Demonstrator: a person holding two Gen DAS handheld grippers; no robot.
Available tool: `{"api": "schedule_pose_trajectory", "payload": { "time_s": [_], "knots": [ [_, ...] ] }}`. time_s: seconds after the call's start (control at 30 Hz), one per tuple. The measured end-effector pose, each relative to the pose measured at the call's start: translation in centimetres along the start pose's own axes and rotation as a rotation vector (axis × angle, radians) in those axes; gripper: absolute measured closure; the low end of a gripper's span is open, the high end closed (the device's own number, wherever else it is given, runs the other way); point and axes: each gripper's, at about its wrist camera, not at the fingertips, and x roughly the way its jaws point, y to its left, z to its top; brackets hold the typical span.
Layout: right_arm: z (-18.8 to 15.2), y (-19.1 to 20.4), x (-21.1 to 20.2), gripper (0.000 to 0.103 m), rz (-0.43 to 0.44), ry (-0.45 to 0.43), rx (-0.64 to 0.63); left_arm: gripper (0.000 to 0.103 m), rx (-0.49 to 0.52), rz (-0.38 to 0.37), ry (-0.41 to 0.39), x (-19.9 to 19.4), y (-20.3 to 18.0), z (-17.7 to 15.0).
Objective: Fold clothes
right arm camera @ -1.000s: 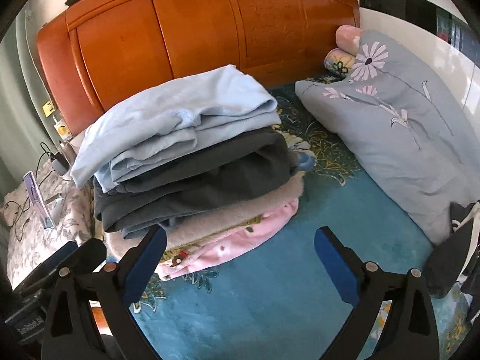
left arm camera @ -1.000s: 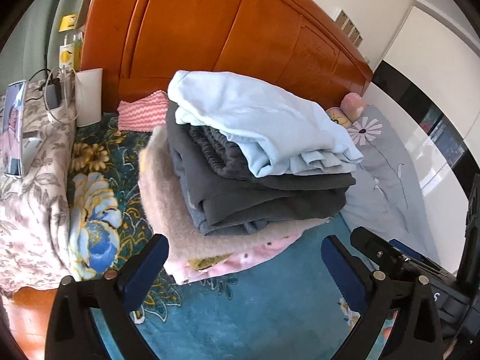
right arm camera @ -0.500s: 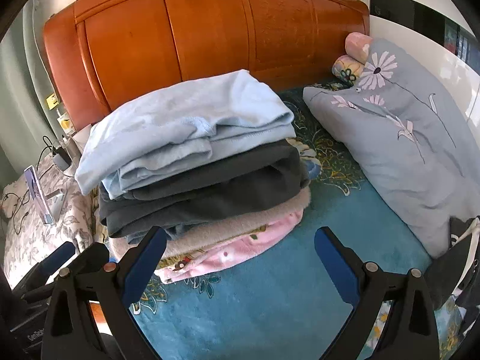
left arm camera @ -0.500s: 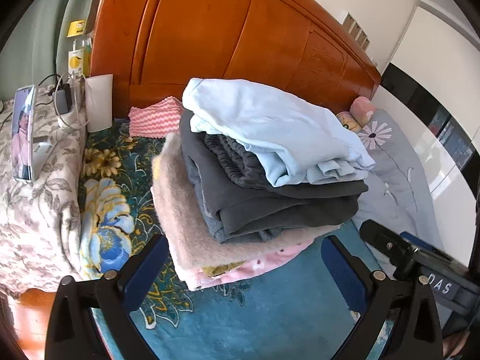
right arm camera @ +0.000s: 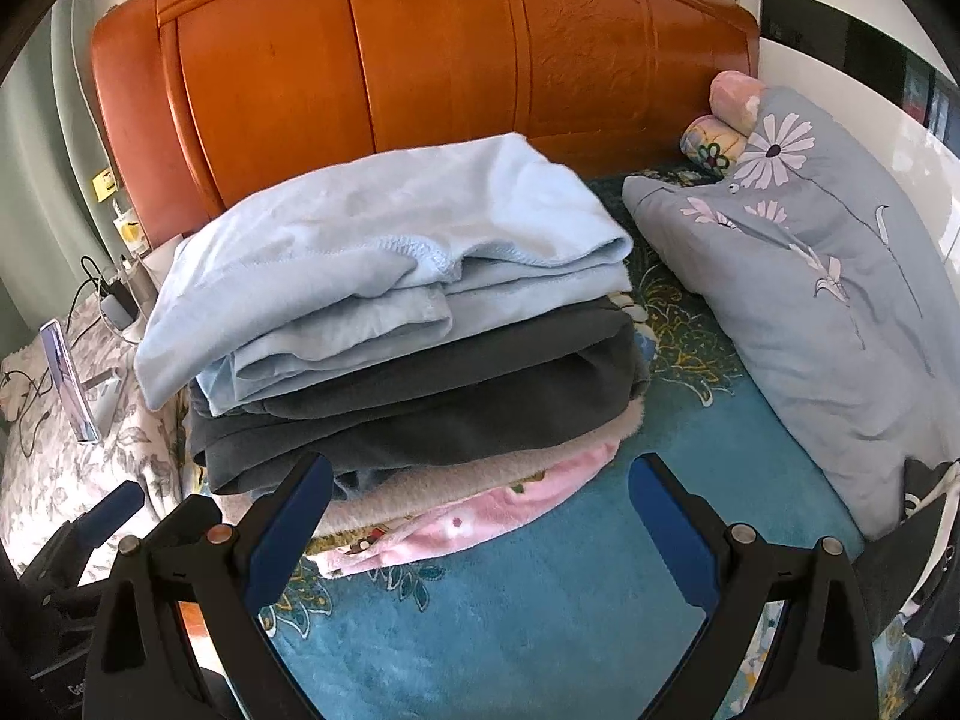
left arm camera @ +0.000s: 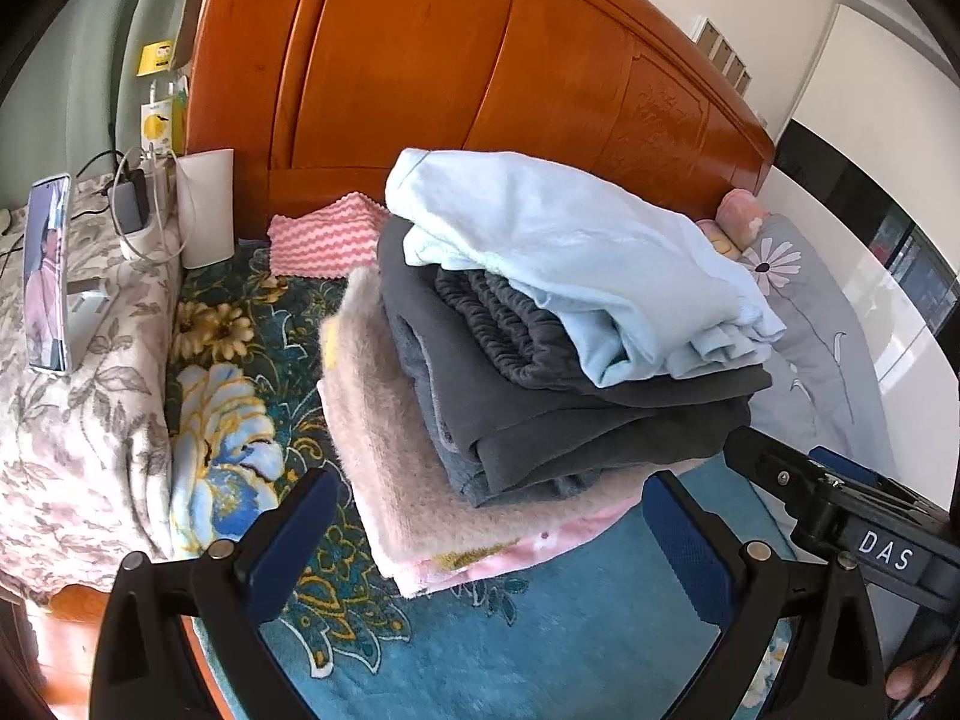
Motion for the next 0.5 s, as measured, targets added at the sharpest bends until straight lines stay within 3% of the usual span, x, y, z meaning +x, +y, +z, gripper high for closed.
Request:
{"api": "schedule_pose_trajectory", "payload": {
  "time_s": [0.5],
  "knots": [
    [0.8,-0.1,2.6,0.004,0.0,0.035,0.001,0.0,-0.022,-0.01,0.042,2.2,0.5,0.2]
  ]
}}
